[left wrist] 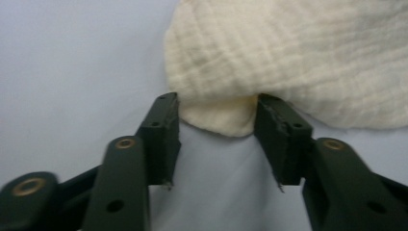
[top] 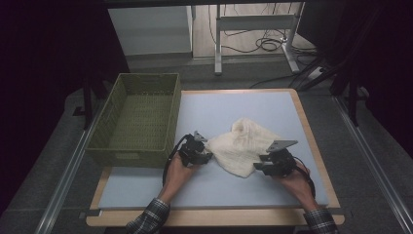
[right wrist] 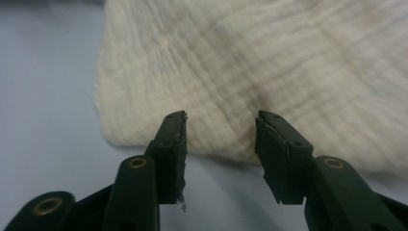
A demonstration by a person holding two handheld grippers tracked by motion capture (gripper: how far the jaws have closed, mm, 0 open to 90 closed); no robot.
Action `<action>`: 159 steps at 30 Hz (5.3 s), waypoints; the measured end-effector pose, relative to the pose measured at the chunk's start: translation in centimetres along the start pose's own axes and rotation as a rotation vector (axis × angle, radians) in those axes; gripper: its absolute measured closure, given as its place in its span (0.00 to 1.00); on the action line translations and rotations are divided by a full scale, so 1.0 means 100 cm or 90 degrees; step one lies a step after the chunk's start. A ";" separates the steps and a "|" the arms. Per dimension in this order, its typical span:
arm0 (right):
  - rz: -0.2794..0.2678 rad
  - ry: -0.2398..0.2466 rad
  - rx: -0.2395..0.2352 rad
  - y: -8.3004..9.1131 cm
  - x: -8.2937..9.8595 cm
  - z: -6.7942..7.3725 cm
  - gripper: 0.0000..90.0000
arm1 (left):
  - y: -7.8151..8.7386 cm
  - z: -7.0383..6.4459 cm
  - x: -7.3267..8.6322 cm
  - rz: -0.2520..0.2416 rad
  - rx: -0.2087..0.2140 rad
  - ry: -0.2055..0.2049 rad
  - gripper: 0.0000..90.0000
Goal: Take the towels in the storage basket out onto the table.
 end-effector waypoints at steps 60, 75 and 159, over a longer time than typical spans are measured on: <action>-0.014 -0.029 0.175 0.057 -0.020 -0.082 0.98 | 0.010 -0.020 -0.076 -0.061 0.041 -0.058 0.96; 0.009 -0.077 0.152 0.108 0.010 -0.070 0.74 | 0.011 -0.017 -0.076 -0.008 0.045 -0.043 0.59; 0.014 -0.141 0.281 -0.025 -0.026 -0.200 0.63 | -0.094 0.080 -0.087 -0.043 -0.100 0.057 0.51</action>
Point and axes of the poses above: each handheld gripper's, and its own axes: y roughly backward along the jaws, x roughly out of its underside, z roughly to its left, the point moved 3 cm from there along -y, roughly forward along the jaws, and after that the axes turned 8 degrees about -z, right-handed, at the moved point
